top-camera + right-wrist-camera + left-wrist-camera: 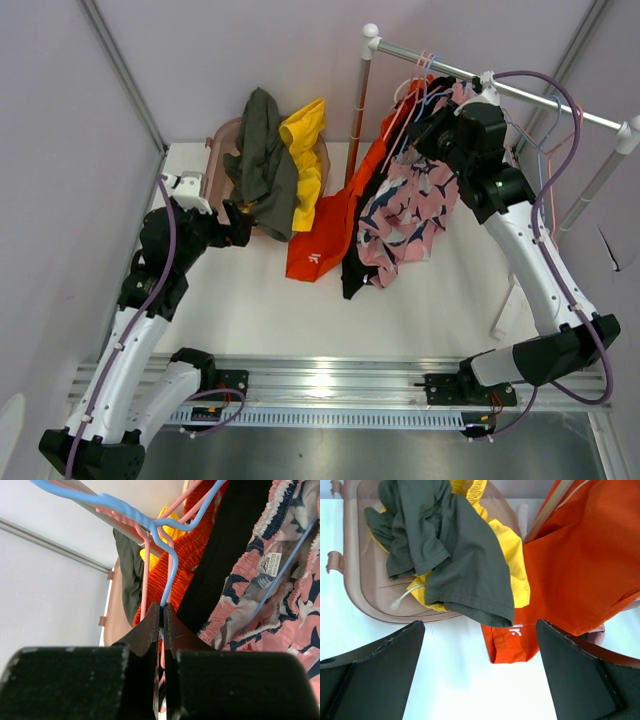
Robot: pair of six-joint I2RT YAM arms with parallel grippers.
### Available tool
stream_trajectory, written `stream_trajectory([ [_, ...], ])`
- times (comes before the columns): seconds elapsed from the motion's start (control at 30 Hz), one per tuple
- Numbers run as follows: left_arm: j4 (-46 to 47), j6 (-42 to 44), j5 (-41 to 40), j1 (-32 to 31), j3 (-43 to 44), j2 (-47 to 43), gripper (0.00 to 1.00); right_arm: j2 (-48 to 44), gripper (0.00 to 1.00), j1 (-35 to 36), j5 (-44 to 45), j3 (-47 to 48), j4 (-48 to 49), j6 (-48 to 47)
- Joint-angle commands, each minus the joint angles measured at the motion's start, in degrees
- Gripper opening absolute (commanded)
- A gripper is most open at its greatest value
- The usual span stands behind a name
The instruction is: Remove the shorts from the hanger
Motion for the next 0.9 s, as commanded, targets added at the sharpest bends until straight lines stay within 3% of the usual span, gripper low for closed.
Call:
stream_trajectory([
  [0.0, 3.9, -0.1, 5.3, -0.3, 0.1, -1.8, 0.99, -3.9, 0.0, 0.4, 0.6, -0.4, 1.4, -0.5],
  [0.13, 4.4, -0.7, 8.4, -4.5, 5.1, -1.7, 0.99, -7.9, 0.0, 0.4, 1.2, 0.5, -0.2, -1.2],
  [0.4, 12.4, -2.9, 18.3, -21.2, 17.0, 7.4, 0.99, -12.7, 0.0, 0.4, 0.5, 4.0, -3.9, -0.7],
  [0.53, 20.4, -3.5, 21.4, -30.2, 16.8, 12.1, 0.99, -15.3, 0.0, 0.4, -0.4, 3.2, -4.6, 0.6],
  [0.67, 28.5, -4.2, 24.4, -35.3, 15.4, 18.1, 0.99, -17.3, 0.0, 0.4, -1.6, 2.4, -4.5, 2.5],
  [0.87, 33.0, -1.4, 21.5, -41.5, 15.4, 25.6, 0.99, -18.2, 0.0, 0.4, -2.8, 3.8, -5.6, 3.2],
])
